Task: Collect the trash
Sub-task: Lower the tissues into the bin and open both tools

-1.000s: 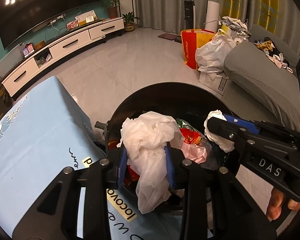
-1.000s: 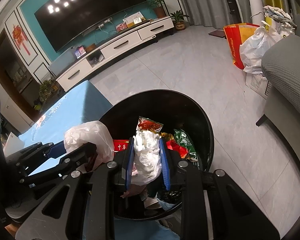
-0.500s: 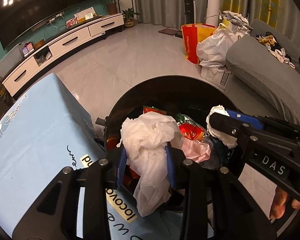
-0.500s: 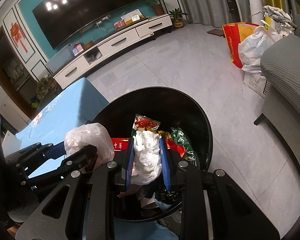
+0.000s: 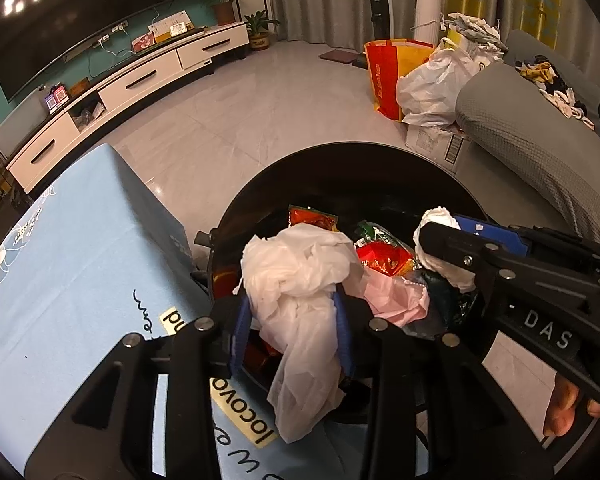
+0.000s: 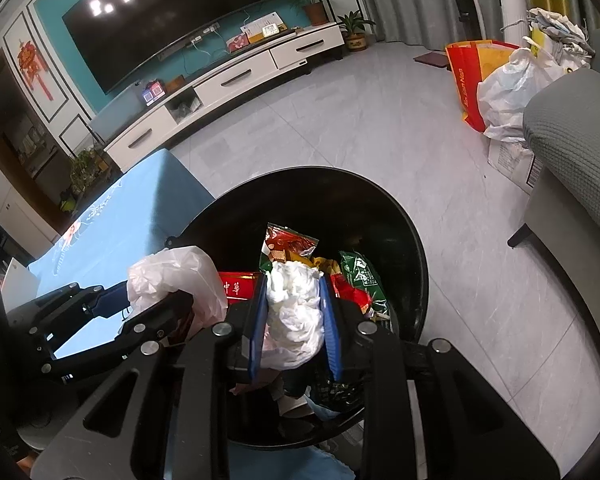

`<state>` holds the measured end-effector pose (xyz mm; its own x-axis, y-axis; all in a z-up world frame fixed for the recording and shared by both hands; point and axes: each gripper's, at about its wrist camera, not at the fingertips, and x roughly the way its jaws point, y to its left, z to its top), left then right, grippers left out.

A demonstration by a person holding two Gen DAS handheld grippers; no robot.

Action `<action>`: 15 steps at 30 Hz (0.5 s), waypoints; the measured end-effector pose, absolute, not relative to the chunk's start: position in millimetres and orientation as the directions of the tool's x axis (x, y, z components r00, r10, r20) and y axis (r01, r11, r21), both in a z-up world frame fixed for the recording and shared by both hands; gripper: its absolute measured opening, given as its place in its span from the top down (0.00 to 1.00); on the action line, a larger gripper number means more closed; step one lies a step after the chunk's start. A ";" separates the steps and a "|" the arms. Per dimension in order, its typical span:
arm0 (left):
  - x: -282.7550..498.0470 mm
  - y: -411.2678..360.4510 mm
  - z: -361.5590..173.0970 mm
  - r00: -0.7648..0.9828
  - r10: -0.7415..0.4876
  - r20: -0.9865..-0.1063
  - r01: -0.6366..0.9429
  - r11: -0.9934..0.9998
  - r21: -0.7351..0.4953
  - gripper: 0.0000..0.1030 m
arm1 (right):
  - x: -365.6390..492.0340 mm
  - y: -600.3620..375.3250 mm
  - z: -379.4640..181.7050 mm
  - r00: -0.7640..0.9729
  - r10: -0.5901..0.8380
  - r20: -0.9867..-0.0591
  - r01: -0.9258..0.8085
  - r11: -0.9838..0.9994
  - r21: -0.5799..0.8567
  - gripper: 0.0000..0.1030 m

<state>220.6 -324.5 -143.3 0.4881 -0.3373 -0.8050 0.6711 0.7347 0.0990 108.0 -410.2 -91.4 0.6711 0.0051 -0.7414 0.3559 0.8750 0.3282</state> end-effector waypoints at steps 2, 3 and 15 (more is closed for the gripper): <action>220.2 -325.4 -145.0 0.487 -0.334 -0.807 0.672 0.734 0.102 0.64 | 107.6 -411.5 -93.6 0.665 0.004 -0.747 0.361 0.873 0.327 0.75; 220.1 -324.0 -145.3 0.486 -0.332 -0.808 0.672 0.734 0.103 0.63 | 107.3 -411.8 -94.9 0.664 0.005 -0.747 0.362 0.873 0.327 0.75; 219.1 -326.9 -149.8 0.489 -0.313 -0.815 0.670 0.732 0.121 0.62 | 106.0 -413.9 -99.4 0.661 0.005 -0.751 0.369 0.869 0.331 0.73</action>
